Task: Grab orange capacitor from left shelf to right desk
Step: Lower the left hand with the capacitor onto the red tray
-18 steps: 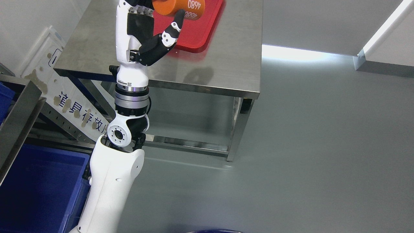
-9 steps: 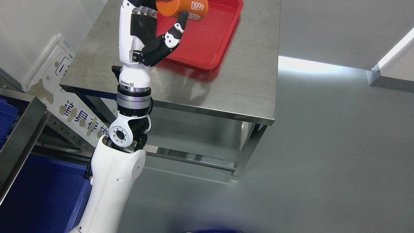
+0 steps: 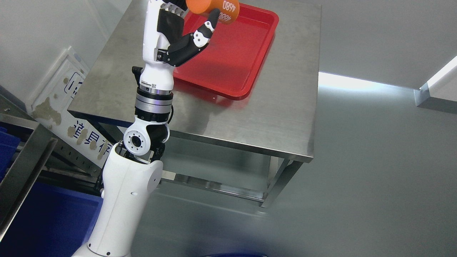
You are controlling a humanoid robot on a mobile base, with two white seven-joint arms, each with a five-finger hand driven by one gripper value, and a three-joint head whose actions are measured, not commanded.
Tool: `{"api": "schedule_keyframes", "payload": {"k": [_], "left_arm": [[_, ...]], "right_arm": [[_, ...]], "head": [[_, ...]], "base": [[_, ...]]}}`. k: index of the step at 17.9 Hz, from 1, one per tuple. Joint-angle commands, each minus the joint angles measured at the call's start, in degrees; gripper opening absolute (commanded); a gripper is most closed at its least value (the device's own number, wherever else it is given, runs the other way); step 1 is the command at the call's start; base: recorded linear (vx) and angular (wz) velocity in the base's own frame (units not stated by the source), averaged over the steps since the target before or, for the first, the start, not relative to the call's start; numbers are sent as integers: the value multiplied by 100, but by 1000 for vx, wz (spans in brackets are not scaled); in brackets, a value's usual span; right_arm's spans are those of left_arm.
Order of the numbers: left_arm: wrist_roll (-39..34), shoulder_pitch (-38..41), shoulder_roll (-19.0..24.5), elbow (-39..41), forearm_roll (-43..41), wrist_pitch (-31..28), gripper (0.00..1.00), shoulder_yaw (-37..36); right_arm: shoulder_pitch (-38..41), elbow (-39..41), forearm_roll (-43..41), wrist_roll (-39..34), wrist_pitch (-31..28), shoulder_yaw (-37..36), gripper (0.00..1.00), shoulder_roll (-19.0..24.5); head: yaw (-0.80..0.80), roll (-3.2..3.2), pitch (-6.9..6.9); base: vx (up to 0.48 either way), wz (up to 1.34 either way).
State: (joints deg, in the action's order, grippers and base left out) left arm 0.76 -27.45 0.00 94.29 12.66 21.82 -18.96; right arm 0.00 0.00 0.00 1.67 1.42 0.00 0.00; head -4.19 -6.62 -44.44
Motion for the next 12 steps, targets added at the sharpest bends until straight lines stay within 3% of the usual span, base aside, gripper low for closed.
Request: {"api": "schedule_keyframes", "payload": {"k": [1,5,12], "left_arm": [[3,-813,100,-805,0,-888,2,-555],[3,-1797,100,-2244,0,-1495,2,-1021],[-59,-2432,100,-4671,-220,-1461,2,-1162]], "right_arm": [[115,100,26,0,-2,-70,100,-100],[115,100,26,0,-2,-70,100,-100],[115,100,26,0,-2,-70,100,-100]], "head": [[0,0,0],[0,0,0],[0,0,0]], "base": [[111,64],[56,16],[-1,-2]]}}
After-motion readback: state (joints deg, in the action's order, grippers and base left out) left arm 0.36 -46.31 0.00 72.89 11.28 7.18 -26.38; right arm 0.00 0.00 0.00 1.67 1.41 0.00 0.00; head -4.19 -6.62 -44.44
